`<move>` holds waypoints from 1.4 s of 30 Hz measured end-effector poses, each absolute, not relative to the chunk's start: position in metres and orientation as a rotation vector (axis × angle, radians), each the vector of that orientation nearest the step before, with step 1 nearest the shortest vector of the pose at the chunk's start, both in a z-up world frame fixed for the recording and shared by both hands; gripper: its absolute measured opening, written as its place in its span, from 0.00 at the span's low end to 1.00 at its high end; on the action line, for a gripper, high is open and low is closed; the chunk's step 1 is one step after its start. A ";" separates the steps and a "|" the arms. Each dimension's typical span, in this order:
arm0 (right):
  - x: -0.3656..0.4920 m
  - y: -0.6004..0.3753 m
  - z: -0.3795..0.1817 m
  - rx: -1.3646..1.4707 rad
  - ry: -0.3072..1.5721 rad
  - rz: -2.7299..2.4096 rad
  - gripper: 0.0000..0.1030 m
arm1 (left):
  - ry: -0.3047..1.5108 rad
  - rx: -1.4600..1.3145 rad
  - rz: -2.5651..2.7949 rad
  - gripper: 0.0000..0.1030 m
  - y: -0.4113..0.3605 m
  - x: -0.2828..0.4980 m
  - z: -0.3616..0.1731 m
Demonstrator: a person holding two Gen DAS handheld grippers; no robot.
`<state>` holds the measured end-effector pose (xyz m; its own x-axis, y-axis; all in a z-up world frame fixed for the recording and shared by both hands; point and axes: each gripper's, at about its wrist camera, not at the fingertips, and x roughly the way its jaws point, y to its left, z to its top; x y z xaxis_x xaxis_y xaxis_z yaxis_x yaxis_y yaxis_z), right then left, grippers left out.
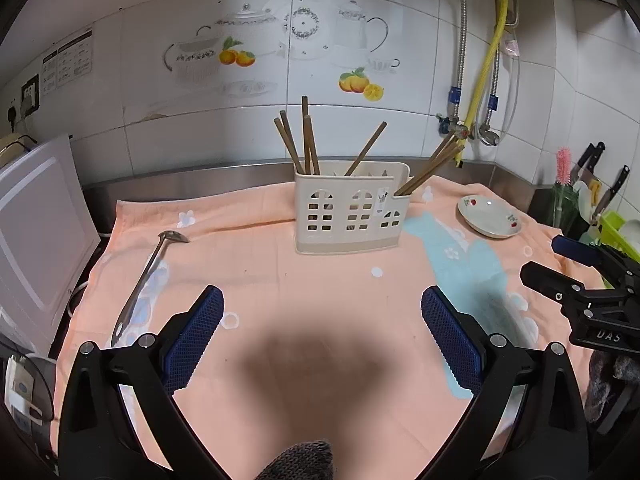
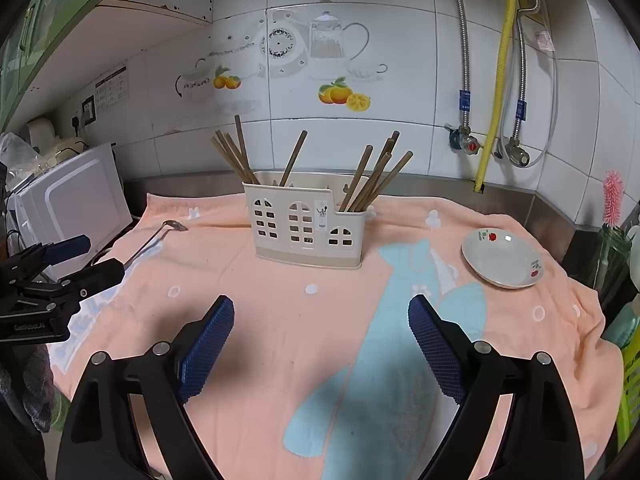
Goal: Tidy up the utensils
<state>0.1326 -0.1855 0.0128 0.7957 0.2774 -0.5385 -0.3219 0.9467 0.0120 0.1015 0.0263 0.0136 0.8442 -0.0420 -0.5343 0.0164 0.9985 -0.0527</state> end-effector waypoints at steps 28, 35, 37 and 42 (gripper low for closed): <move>0.128 -0.184 0.005 -0.073 0.584 0.333 0.83 | 0.558 -0.070 -0.018 0.95 0.031 0.093 0.013; 0.127 -0.184 0.001 -0.071 0.594 0.329 0.83 | 0.567 -0.073 -0.003 0.95 0.033 0.093 0.012; 0.127 -0.184 0.000 -0.067 0.595 0.329 0.84 | 0.567 -0.072 0.000 0.95 0.034 0.094 0.013; 0.127 -0.185 0.000 -0.067 0.594 0.330 0.84 | 0.569 -0.077 -0.001 0.95 0.035 0.094 0.012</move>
